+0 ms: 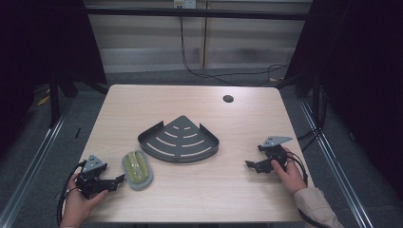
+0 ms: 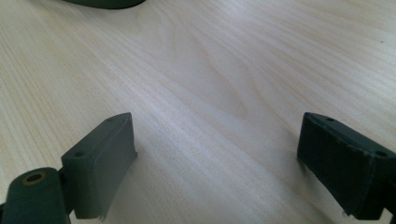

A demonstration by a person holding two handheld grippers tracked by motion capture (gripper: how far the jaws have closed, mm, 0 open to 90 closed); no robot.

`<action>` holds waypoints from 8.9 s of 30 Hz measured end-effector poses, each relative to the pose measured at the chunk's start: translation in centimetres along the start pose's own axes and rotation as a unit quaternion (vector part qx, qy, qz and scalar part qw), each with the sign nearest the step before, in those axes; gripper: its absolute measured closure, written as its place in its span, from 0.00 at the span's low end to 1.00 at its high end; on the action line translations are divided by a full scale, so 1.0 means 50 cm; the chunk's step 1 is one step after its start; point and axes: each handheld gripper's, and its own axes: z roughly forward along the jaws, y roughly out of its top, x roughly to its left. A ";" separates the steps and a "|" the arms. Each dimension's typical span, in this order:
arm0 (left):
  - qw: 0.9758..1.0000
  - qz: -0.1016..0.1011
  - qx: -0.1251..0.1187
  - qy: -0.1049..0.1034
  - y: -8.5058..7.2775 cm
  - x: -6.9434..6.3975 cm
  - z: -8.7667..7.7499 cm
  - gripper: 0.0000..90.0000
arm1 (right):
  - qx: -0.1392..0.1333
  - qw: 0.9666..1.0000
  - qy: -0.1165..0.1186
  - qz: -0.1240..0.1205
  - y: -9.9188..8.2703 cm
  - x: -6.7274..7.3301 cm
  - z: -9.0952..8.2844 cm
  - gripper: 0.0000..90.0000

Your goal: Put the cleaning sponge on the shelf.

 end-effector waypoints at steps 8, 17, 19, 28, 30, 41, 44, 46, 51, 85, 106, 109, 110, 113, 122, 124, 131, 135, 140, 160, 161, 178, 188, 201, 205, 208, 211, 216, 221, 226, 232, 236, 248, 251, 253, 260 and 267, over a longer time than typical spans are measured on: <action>0.999 -0.021 0.027 -0.012 0.007 -0.003 -0.007 0.12 | 0.001 1.000 0.000 0.001 0.000 0.000 0.000 0.12; 0.991 -0.046 0.123 -0.009 0.045 -0.009 -0.017 0.20 | 0.000 1.000 0.000 0.000 0.000 0.000 0.000 0.12; 0.988 -0.061 0.142 -0.016 0.052 -0.007 -0.020 0.21 | 0.001 1.000 0.000 0.001 0.000 0.000 0.000 0.12; 0.969 -0.110 0.221 -0.033 0.093 0.004 -0.036 0.22 | 0.001 1.000 0.000 0.001 0.000 0.000 0.000 0.12; 0.966 -0.115 0.228 -0.035 0.105 0.005 -0.040 0.22 | 0.001 1.000 0.000 0.000 0.000 0.000 0.000 0.12; 0.955 -0.143 0.258 -0.034 0.153 0.001 -0.041 0.22 | 0.001 1.000 0.000 0.001 0.000 0.000 0.000 0.12; 0.953 -0.150 0.261 -0.032 0.164 -0.002 -0.038 0.22 | 0.001 1.000 0.000 0.000 0.000 0.000 0.000 0.12; 0.952 -0.149 0.266 -0.031 0.173 -0.003 -0.037 0.23 | 0.001 1.000 0.000 0.001 0.000 0.000 0.000 0.12; 0.949 -0.151 0.276 -0.028 0.193 -0.007 -0.037 0.23 | 0.000 1.000 0.000 0.000 0.000 0.000 0.000 0.12; 0.930 -0.165 0.327 -0.030 0.278 -0.052 0.014 0.27 | 0.001 1.000 0.000 0.001 0.000 0.000 0.000 0.12; 0.926 -0.182 0.332 -0.013 0.283 -0.070 0.052 0.32 | 0.001 1.000 0.000 0.001 0.000 0.000 0.000 0.12; 0.925 -0.193 0.326 -0.012 0.280 -0.072 0.057 0.35 | 0.001 1.000 0.000 0.001 0.000 0.000 0.000 0.12; 0.926 -0.190 0.325 -0.013 0.279 -0.071 0.057 0.37 | 0.000 1.000 0.000 0.001 0.000 0.000 0.000 0.12; 0.924 -0.191 0.331 -0.018 0.281 -0.072 0.054 0.49 | 0.000 1.000 0.000 0.001 0.000 0.000 0.000 0.12; 0.918 -0.182 0.351 -0.004 0.280 -0.068 0.038 0.79 | 0.001 1.000 0.000 0.001 0.000 0.000 0.000 0.12; 0.917 -0.177 0.358 -0.003 0.280 -0.065 0.032 0.80 | 0.001 1.000 0.000 0.001 0.000 0.000 0.000 0.12; 0.923 -0.155 0.352 0.008 0.293 -0.053 -0.003 0.80 | 0.001 1.000 0.000 0.001 0.000 0.000 0.000 0.12; 0.927 -0.148 0.344 0.002 0.302 -0.046 -0.018 0.80 | 0.000 1.000 0.000 0.001 0.000 0.000 0.000 0.12; 0.932 -0.128 0.339 -0.001 0.313 -0.043 -0.027 0.80 | 0.001 1.000 0.000 0.001 0.000 0.000 0.000 0.12; 0.936 -0.098 0.337 -0.012 0.380 -0.049 -0.044 0.80 | -0.001 1.000 0.000 0.000 0.000 0.000 0.000 0.12; 0.935 -0.095 0.341 -0.014 0.384 -0.048 -0.045 0.80 | -0.001 1.000 0.000 0.000 0.000 0.000 0.000 0.12; 0.936 -0.063 0.344 -0.025 0.432 -0.057 -0.037 0.80 | -0.001 1.000 0.000 0.000 0.000 0.000 0.000 0.12; 0.936 -0.051 0.348 -0.027 0.459 -0.063 -0.028 0.80 | -0.001 1.000 0.000 0.000 0.000 0.000 0.000 0.12; 0.934 -0.035 0.355 -0.037 0.484 -0.075 0.020 0.80 | -0.001 1.000 0.000 0.000 0.000 0.000 0.000 0.12; 0.933 -0.028 0.357 -0.040 0.488 -0.080 0.034 0.80 | -0.001 1.000 0.000 0.000 0.000 0.000 0.000 0.12; 0.933 -0.025 0.356 -0.043 0.493 -0.082 0.042 0.80 | -0.001 1.000 0.000 0.000 0.000 0.000 0.000 0.12; 0.934 -0.022 0.354 -0.044 0.499 -0.085 0.049 0.80 | -0.001 1.000 0.000 0.000 0.000 0.000 0.000 0.12; 0.935 -0.018 0.351 -0.049 0.508 -0.091 0.056 0.80 | -0.001 1.000 0.000 0.000 0.000 0.000 0.000 0.12; 0.935 -0.012 0.351 -0.055 0.518 -0.096 0.065 0.80 | -0.001 1.000 0.000 0.000 0.000 0.000 0.000 0.12; 0.937 -0.005 0.346 -0.053 0.528 -0.102 0.074 0.80 | 0.000 1.000 0.000 0.000 0.000 0.000 0.000 0.12; 0.937 0.004 0.344 -0.059 0.541 -0.107 0.084 0.80 | 0.000 1.000 0.000 0.000 0.000 0.000 0.000 0.12; 0.938 0.009 0.340 -0.063 0.548 -0.111 0.092 0.80 | 0.000 1.000 0.000 0.000 0.000 -0.001 0.000 0.12; 0.939 0.012 0.338 -0.066 0.561 -0.124 0.117 0.80 | 0.000 1.000 0.000 0.000 0.000 -0.001 0.000 0.12; 0.939 0.015 0.336 -0.067 0.563 -0.125 0.121 0.80 | 0.000 1.000 0.000 0.000 0.000 -0.001 0.000 0.12; 0.940 0.020 0.335 -0.068 0.565 -0.126 0.123 0.80 | 0.000 1.000 0.000 0.000 0.000 -0.001 0.000 0.12; 0.940 0.023 0.334 -0.069 0.569 -0.131 0.134 0.80 | 0.000 1.000 0.000 0.000 0.000 -0.001 0.000 0.12; 0.939 0.033 0.337 -0.060 0.570 -0.136 0.152 0.80 | 0.000 1.000 0.000 0.000 0.000 -0.001 0.000 0.12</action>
